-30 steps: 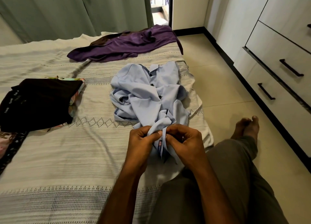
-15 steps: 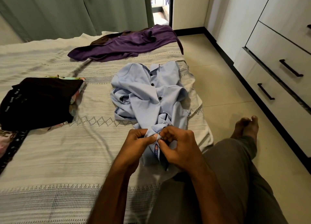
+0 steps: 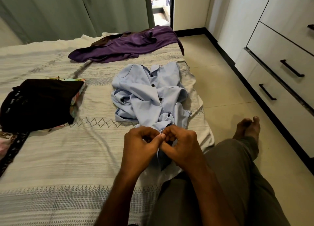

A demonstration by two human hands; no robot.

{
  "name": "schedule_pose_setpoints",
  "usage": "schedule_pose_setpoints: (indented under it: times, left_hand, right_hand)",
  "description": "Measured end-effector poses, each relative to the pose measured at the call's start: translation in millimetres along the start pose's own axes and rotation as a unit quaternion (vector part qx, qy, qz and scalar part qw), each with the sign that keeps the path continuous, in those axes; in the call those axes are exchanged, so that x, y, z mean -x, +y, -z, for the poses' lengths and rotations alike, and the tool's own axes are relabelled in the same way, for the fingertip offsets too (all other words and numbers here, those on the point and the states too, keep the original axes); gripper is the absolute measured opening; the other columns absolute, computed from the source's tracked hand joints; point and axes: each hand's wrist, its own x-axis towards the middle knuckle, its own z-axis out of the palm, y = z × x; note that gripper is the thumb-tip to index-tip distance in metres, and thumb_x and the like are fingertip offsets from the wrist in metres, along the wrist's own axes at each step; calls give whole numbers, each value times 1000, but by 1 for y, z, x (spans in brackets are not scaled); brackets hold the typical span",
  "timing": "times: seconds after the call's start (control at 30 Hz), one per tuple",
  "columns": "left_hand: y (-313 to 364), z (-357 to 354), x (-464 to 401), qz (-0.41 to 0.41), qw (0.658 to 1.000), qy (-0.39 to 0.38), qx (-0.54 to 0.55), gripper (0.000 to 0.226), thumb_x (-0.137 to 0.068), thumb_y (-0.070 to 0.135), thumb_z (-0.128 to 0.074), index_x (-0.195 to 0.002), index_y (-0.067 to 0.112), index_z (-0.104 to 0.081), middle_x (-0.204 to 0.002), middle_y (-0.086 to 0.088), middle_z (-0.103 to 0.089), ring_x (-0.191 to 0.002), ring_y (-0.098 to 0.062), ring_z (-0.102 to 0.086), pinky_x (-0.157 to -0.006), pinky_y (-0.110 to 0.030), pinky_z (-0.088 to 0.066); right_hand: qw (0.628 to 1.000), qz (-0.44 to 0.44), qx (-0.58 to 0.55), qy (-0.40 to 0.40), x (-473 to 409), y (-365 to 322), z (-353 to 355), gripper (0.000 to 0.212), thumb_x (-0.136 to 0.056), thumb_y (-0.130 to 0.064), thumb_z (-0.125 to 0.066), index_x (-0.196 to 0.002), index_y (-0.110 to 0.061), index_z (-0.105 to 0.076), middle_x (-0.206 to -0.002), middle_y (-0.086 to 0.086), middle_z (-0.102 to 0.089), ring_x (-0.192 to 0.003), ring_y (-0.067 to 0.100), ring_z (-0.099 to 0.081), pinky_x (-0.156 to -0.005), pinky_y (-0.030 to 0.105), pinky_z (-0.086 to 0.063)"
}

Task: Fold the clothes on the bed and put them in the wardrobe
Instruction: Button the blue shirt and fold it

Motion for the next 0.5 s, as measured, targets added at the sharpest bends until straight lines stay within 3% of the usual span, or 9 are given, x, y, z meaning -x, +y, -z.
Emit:
schedule_pose_setpoints:
  times: [0.13,0.33,0.5]
  left_hand:
    - [-1,-3,-3,32,999,5,-2,11,-81,14,-80,-72,21,-79,-67,8,-72,-66,-7,-69,-64,-24,-55]
    - [-4,-7,-5,55,998,20,-10,21,-89,19,-74,-69,19,-77,-61,6,-69,-60,-10,-66,-62,-33,-54]
    - [-2,-16,-2,60,996,13,57,30,-97,12,-64,-67,11,-66,-58,4,-60,-56,-4,-54,-58,-23,-44]
  right_hand:
    - [1000,19,15,4,0,0,0,13,-82,-24,-68,-86,-12,-70,-69,-3,-66,-65,9,-61,-59,8,-45]
    - [999,34,13,8,0,1,-2,7,-83,-13,-75,-87,-12,-70,-72,-4,-66,-63,9,-61,-59,23,-52]
    - [998,54,-5,35,0,3,1,12,-81,-8,-78,-91,-11,-71,-75,-3,-69,-69,6,-63,-62,14,-52]
